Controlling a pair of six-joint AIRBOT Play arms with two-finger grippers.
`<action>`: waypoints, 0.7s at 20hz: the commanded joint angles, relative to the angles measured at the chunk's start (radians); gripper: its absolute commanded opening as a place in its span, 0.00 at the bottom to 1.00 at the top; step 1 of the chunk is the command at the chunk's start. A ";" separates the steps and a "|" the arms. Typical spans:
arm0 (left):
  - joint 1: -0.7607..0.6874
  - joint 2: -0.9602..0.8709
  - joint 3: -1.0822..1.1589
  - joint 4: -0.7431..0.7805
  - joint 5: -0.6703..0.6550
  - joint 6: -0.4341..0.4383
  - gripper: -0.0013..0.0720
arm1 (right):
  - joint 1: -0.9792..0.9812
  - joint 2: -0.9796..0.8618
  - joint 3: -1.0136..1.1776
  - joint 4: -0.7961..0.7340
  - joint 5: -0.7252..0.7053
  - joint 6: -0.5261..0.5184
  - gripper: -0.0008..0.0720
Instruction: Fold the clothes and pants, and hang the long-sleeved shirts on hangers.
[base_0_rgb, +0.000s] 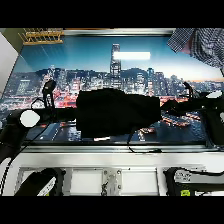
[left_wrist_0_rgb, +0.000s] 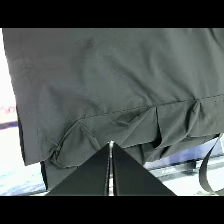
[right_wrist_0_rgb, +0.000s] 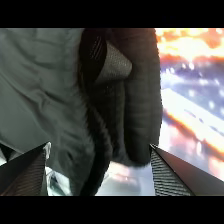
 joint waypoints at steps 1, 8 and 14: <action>0.000 0.002 0.001 -0.001 -0.001 -0.011 0.02 | -0.010 -0.126 0.063 0.053 0.052 -0.094 0.99; 0.000 0.002 0.001 0.000 0.005 -0.018 0.02 | 0.006 -0.161 0.112 -0.032 0.053 -0.110 0.99; 0.000 0.002 0.001 0.000 0.006 -0.018 0.02 | 0.089 -0.213 0.112 -0.027 0.050 -0.098 0.98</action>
